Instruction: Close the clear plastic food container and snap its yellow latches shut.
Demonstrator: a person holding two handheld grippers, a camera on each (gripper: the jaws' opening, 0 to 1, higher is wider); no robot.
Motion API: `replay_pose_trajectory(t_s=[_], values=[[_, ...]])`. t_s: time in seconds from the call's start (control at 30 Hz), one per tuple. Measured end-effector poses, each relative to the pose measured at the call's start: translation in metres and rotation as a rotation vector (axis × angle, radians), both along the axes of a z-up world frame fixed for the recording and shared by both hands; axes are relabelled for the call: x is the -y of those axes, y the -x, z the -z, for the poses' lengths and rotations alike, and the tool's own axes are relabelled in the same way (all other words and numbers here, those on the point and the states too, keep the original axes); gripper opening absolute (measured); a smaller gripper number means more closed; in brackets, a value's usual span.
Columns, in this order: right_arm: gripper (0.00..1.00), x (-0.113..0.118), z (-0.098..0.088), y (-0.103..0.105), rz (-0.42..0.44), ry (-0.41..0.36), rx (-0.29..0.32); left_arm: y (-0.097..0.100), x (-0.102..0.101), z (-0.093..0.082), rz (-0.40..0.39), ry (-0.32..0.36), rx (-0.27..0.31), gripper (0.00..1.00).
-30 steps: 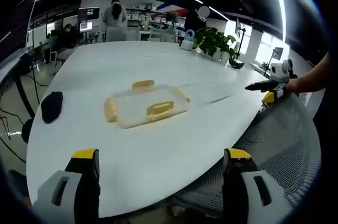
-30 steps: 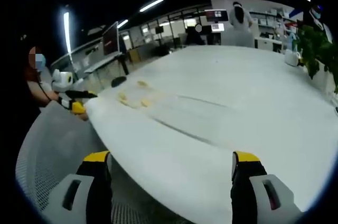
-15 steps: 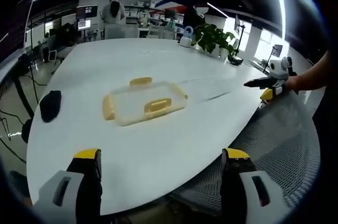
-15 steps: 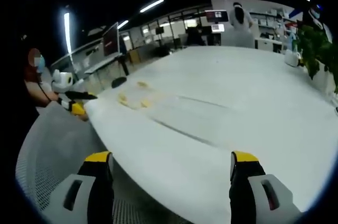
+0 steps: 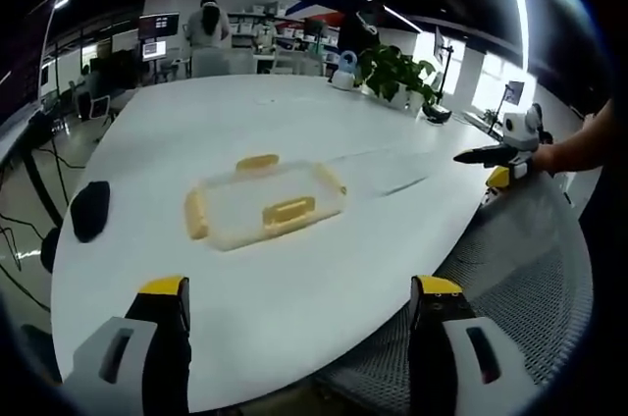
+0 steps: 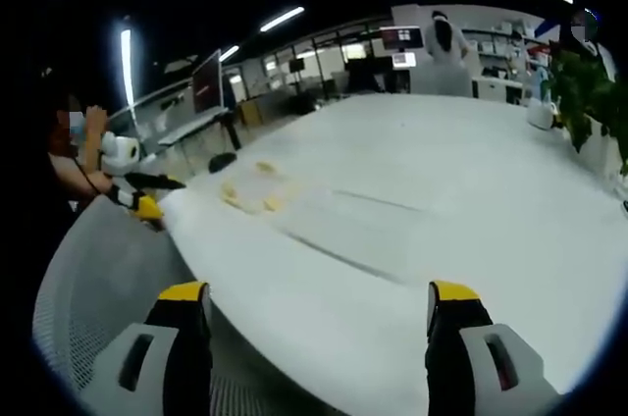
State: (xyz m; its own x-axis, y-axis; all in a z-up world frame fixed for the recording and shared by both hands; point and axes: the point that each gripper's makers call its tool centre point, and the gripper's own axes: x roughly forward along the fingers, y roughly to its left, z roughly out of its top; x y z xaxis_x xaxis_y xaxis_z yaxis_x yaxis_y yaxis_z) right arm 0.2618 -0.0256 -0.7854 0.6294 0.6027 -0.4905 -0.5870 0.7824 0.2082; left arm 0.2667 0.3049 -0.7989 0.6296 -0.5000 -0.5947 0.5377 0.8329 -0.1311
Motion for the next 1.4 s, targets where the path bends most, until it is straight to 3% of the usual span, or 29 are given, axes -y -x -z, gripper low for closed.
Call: replay_pose_trajectory(t_s=[0.57, 0.97, 1.4], values=[[0.89, -0.007, -0.028, -0.009, -0.014, -0.043, 0.072, -0.003, 0.003, -0.008, 0.051, -0.010, -0.014, 0.86], [0.87, -0.032, -0.057, -0.023, -0.080, -0.062, 0.126, -0.015, 0.006, -0.016, 0.092, -0.012, -0.001, 0.87], [0.86, -0.052, -0.065, -0.031, -0.131, -0.064, 0.141, -0.026, 0.001, -0.020, 0.127, -0.019, -0.002, 0.87]])
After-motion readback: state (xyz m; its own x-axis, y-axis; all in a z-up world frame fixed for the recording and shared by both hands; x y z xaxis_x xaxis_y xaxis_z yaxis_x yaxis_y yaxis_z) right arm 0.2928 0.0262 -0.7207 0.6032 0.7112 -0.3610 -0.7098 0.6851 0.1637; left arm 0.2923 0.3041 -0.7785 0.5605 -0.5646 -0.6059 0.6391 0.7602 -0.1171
